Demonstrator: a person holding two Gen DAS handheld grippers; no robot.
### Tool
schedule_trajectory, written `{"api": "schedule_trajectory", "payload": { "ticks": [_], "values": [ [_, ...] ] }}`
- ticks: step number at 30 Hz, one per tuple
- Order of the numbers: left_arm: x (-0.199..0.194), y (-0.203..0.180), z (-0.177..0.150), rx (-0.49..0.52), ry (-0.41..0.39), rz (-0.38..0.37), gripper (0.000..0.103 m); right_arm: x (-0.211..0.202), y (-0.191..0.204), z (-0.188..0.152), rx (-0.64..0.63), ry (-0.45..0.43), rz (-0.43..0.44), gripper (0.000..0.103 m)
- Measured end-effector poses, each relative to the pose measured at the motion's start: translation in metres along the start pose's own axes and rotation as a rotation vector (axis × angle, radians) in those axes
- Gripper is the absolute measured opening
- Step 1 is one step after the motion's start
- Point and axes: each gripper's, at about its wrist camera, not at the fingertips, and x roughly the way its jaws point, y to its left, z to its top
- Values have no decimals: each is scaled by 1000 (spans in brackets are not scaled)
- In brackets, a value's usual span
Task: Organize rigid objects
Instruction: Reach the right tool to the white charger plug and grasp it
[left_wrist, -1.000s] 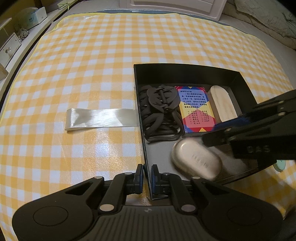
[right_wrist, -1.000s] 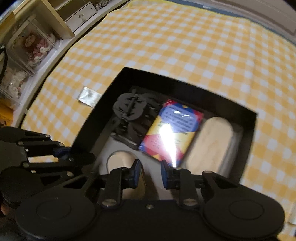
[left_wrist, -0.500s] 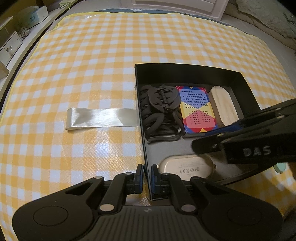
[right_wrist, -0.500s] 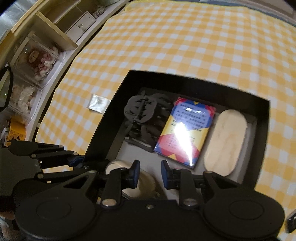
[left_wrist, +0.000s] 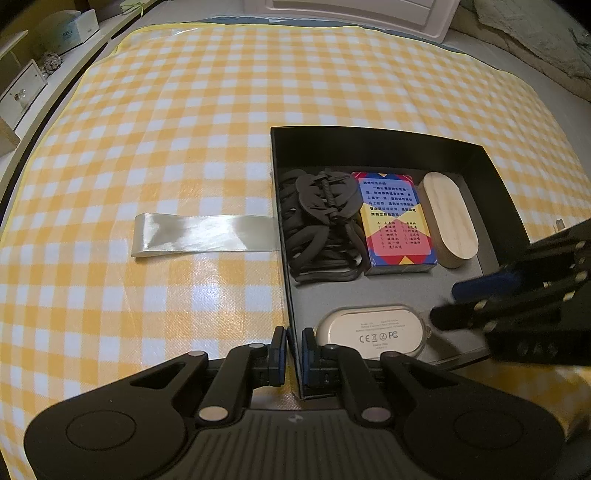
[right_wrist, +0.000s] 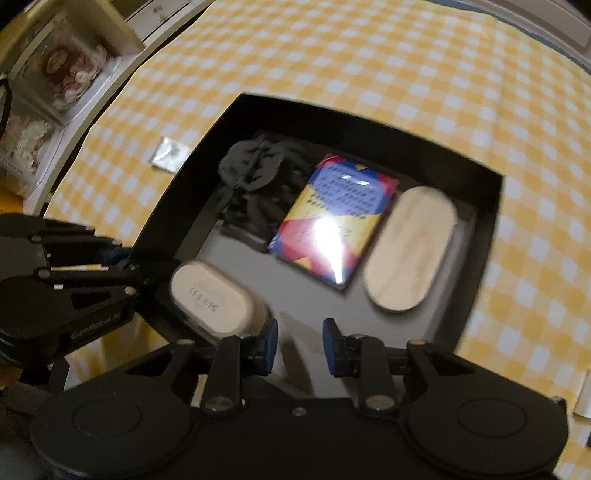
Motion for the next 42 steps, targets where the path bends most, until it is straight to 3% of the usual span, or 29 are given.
{"api": "schedule_trajectory", "payload": {
  "ticks": [3,9,16,18,23,34,42],
  "values": [
    [0,0,0,4,0,8,7,0,8,3,-21,-16,-35,26],
    [0,0,0,6,-2,14,6,-1,1,3,15,-11,-6,26],
    [0,3,0,-1,-1,11,7,-36,1,-2,6,-95,17,33],
    [0,3,0,-1,-1,11,7,-51,0,-5,5,-130,28,39],
    [0,0,0,-1,-1,14,7,-86,3,-18,-29,-237,0,69],
    [-3,0,1,-3,-1,20,7,-133,3,-51,-89,-425,-89,103],
    [-5,3,4,-1,1,37,7,-151,-11,-66,-57,-483,-118,103]
  ]
}}
